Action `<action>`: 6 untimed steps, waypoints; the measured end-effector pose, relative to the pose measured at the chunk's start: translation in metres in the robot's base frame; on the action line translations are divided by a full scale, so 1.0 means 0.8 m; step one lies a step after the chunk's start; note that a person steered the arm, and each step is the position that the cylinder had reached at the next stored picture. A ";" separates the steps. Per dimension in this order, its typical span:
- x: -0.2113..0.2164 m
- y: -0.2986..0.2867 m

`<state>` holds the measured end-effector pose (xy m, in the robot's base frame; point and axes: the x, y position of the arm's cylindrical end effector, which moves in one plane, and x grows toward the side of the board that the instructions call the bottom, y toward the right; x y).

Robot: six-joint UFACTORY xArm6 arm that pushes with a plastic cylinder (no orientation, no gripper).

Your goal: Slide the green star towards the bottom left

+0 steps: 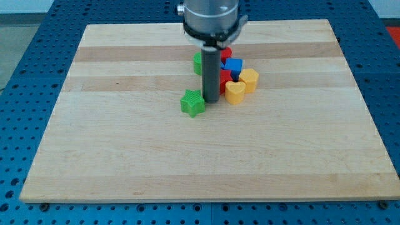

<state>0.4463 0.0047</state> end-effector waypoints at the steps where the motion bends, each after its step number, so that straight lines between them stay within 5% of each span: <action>1: 0.010 -0.095; 3: -0.017 -0.175; 5: 0.103 -0.287; 6: 0.076 -0.227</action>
